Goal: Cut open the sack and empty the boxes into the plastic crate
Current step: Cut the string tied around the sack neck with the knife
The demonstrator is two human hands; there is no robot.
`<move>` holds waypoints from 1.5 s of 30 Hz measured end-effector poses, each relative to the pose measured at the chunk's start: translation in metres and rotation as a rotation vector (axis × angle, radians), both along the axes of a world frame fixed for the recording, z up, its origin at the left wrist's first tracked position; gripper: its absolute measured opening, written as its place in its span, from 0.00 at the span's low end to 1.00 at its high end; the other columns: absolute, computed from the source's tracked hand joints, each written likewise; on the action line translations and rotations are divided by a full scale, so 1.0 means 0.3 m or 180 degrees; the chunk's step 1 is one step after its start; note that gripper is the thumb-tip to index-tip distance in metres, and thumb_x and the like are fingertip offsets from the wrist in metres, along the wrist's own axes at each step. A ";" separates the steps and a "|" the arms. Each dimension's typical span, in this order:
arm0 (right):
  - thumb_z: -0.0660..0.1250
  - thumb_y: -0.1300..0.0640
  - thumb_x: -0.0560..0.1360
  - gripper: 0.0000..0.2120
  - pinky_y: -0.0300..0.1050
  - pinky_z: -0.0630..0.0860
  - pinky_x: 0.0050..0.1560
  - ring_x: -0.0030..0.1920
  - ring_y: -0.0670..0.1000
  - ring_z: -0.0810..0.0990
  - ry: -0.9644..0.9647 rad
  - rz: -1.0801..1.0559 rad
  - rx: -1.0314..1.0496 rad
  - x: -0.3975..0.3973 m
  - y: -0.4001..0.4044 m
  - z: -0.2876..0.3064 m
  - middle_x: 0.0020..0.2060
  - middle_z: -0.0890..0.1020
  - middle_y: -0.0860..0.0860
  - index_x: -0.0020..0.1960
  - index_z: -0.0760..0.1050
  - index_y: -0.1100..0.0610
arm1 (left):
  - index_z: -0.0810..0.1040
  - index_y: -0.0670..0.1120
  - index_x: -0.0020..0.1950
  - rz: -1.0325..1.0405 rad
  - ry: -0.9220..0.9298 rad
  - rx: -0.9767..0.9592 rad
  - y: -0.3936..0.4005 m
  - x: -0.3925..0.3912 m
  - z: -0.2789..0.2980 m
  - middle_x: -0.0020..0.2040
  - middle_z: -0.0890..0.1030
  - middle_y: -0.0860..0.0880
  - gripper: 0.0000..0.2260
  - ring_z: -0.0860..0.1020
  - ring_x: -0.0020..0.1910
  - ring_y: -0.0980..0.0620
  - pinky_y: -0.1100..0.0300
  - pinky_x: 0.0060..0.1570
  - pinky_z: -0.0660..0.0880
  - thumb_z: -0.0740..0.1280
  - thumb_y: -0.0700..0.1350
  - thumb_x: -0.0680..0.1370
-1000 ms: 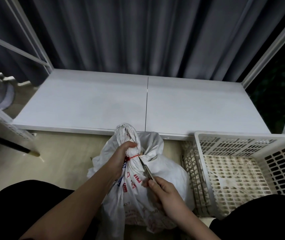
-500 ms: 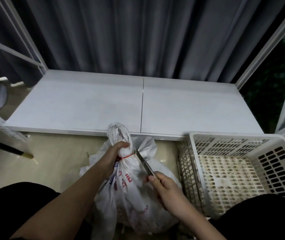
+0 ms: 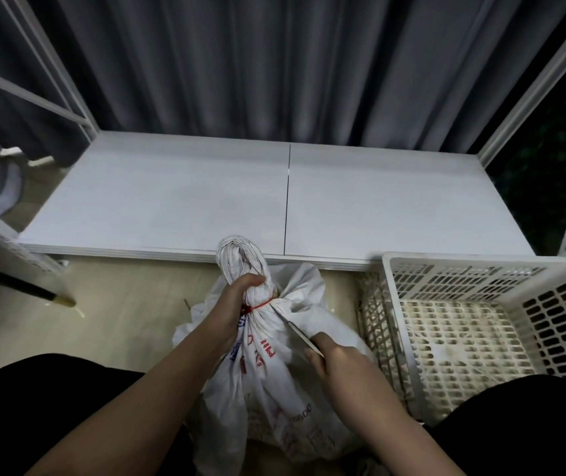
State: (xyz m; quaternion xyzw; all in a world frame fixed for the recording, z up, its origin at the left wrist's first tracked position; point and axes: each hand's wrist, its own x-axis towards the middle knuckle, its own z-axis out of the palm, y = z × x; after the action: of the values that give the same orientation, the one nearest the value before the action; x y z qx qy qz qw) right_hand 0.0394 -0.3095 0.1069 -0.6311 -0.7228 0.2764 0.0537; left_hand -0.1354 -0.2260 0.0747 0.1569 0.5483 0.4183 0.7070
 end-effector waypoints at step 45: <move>0.57 0.44 0.79 0.11 0.46 0.73 0.51 0.50 0.50 0.80 0.1402 -0.0754 -0.0203 -0.053 -0.058 -0.056 0.45 0.83 0.49 0.57 0.71 0.46 | 0.79 0.40 0.47 0.0058 -0.0682 0.0050 -0.010 0.047 0.027 0.39 0.82 0.42 0.10 0.82 0.38 0.46 0.54 0.49 0.77 0.59 0.41 0.75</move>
State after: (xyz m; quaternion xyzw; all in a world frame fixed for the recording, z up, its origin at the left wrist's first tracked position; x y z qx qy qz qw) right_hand 0.0234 -0.3268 0.0900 -0.6373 -0.6056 0.4216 0.2220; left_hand -0.1213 -0.2290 0.0828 0.1118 0.4676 0.4434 0.7564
